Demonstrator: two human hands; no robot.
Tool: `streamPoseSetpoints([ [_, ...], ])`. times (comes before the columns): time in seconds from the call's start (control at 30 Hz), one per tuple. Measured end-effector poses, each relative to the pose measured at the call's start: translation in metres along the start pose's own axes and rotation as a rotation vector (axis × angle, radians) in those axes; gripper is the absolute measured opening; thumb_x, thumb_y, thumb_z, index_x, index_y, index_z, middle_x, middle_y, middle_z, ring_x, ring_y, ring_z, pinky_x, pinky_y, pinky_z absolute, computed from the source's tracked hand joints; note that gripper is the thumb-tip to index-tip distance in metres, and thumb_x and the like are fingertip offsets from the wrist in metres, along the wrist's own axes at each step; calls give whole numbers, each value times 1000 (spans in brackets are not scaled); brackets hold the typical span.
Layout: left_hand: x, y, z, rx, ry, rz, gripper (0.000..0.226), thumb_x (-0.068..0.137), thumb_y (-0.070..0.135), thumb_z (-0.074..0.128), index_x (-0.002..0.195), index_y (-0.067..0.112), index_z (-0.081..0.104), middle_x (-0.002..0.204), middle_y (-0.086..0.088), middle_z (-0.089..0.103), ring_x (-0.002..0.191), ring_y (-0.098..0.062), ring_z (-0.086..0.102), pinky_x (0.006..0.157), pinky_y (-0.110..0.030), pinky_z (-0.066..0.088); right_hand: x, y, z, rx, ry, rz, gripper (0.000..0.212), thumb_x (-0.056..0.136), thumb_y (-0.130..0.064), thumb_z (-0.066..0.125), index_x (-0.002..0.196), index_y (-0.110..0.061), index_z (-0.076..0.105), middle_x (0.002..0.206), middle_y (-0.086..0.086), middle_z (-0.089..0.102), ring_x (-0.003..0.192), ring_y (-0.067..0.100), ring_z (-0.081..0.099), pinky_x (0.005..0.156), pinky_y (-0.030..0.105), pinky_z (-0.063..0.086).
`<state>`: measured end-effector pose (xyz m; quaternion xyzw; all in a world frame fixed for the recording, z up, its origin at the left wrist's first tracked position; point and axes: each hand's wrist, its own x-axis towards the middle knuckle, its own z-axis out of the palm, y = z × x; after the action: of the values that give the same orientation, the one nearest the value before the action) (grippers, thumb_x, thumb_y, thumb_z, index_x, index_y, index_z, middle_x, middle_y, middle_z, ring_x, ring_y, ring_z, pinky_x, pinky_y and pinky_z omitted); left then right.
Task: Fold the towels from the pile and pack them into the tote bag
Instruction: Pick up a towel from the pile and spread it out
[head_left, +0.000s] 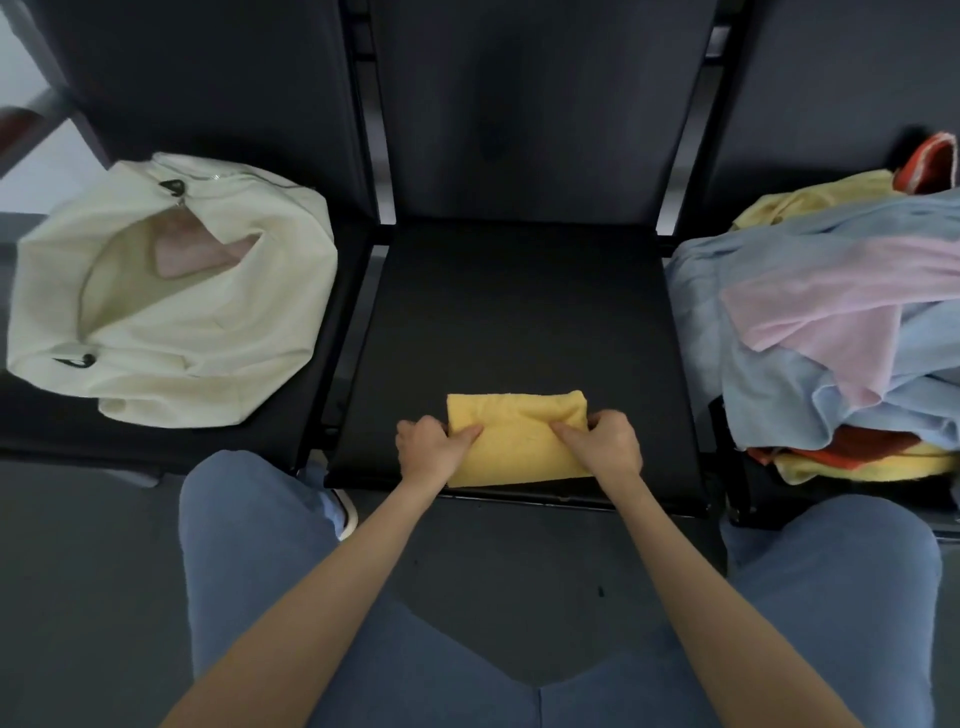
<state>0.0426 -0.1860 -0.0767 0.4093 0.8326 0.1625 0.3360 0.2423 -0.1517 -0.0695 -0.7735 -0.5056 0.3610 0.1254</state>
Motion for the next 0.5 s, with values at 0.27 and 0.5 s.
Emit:
streamPoseSetpoints([
  [0.27,17,-9,-51,-525,-16,-76,39,88,31,64,114,7,49,110,-7,57,94,-16,55,65,-25,45,-12,-60,23,325,-101,-128,32,78,-32,75,93,-5,65,90,2,64,85,14,59,64,24,44],
  [0.5,51,-47,-186,-745,155,-87,44,79,34,76,111,11,57,103,-3,64,93,-18,62,75,-33,54,-36,-176,48,586,-511,-204,24,78,-31,75,92,-24,56,107,-3,61,100,12,58,81,32,51],
])
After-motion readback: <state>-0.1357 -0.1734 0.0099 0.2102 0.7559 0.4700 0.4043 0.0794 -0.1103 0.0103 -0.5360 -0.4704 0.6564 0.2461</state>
